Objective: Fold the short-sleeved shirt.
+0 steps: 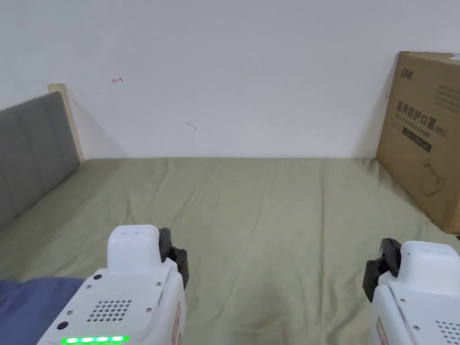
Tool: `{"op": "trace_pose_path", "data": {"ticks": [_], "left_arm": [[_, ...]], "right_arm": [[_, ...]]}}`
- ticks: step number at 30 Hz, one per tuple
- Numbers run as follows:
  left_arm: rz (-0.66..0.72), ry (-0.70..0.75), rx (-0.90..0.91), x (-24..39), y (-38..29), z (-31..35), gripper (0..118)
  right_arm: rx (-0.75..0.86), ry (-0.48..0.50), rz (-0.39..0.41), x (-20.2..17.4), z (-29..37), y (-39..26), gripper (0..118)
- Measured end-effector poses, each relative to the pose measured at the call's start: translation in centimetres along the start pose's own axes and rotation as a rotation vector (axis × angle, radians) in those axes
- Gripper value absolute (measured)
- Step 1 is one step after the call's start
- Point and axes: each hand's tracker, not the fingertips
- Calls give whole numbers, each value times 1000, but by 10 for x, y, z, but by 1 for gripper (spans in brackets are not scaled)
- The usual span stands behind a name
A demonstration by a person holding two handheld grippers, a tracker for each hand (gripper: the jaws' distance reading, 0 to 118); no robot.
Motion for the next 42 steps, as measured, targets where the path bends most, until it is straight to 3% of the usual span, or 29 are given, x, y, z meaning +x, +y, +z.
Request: {"op": "trace_pose_path", "data": {"ticks": [6, 10, 16, 20, 28, 29, 30, 31, 33, 34, 42], "left_arm": [[-5, 2, -5, -7, 3, -1, 0], [-27, 80, -6, -34, 7, 11, 0], [53, 304, -33, -107, 6, 43, 0], [60, 444, -71, -144, -1, 57, 0], [195, 475, -264, -199, -42, 20, 1], [238, 472, -296, -208, -53, 9, 12], [275, 474, -347, -216, -61, -3, 30], [298, 432, -403, -225, -77, -18, 58], [352, 388, -494, -237, -99, -45, 96], [359, 357, -520, -241, -111, -57, 104], [280, 312, -797, -258, -184, -152, 104]], "right_arm": [[1, 38, 26, -13, -3, 4, 1], [-8, 167, 12, -37, -12, 12, 1], [-9, 376, 111, -118, -16, 8, 1], [-45, 535, 93, -160, -12, 3, 1], [-107, 624, 146, -194, -15, -10, 1], [-121, 621, 150, -195, -17, -13, 1], [-135, 617, 152, -195, -20, -16, 1], [-151, 613, 154, -196, -24, -20, 1], [-194, 602, 159, -197, -34, -28, 1], [-227, 589, 164, -198, -41, -33, 1], [-376, 554, 179, -208, -82, -66, 1]]}}
